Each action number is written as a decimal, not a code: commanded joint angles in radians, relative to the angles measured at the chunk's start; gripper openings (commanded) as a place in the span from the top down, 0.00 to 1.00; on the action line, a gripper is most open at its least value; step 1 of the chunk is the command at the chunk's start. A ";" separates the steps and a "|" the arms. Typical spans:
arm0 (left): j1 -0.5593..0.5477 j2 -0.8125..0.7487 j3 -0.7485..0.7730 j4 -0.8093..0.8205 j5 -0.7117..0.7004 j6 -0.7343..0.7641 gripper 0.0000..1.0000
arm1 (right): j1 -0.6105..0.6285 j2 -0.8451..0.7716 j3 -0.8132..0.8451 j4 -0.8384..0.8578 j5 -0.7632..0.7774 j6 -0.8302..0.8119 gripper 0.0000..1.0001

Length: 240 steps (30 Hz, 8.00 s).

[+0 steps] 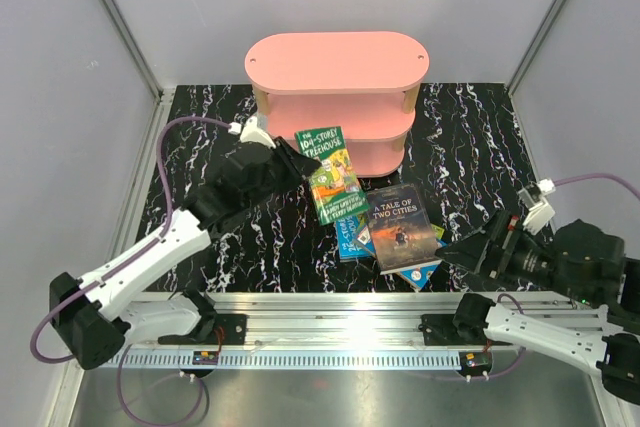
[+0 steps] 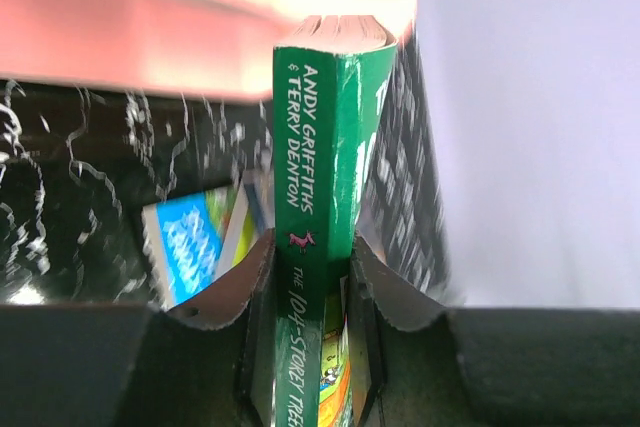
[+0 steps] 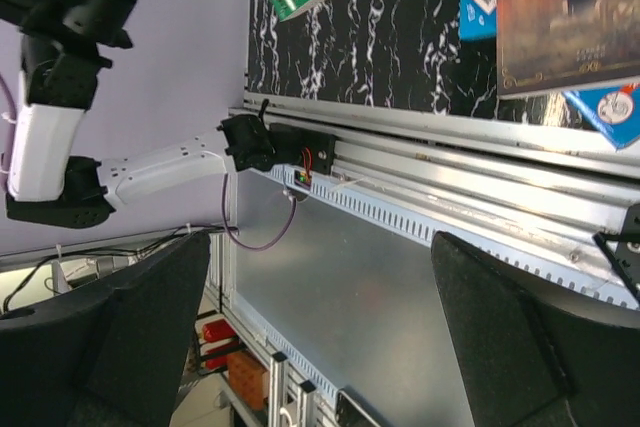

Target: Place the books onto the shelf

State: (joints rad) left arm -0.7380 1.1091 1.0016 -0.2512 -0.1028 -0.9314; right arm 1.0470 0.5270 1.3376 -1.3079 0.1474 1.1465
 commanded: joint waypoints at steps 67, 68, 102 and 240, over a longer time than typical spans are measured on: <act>-0.032 0.626 0.522 -0.114 -0.680 -0.905 0.03 | 0.011 0.212 0.114 -0.171 0.294 -0.438 0.00; -0.032 0.617 0.508 -0.100 -0.676 -0.900 0.03 | 0.011 0.209 0.112 -0.171 0.288 -0.438 0.00; -0.104 0.500 0.186 0.070 0.196 0.025 0.01 | -0.567 0.490 -0.117 0.062 -0.373 -0.639 0.00; -0.067 0.457 0.040 1.156 -0.900 -0.359 1.00 | -0.513 0.349 0.120 -0.185 -0.359 -0.798 0.00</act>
State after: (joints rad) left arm -0.7971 1.5963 0.9771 0.7746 -0.7925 -1.2423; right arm 0.5247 0.8677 1.4528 -1.3602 -0.2356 0.3695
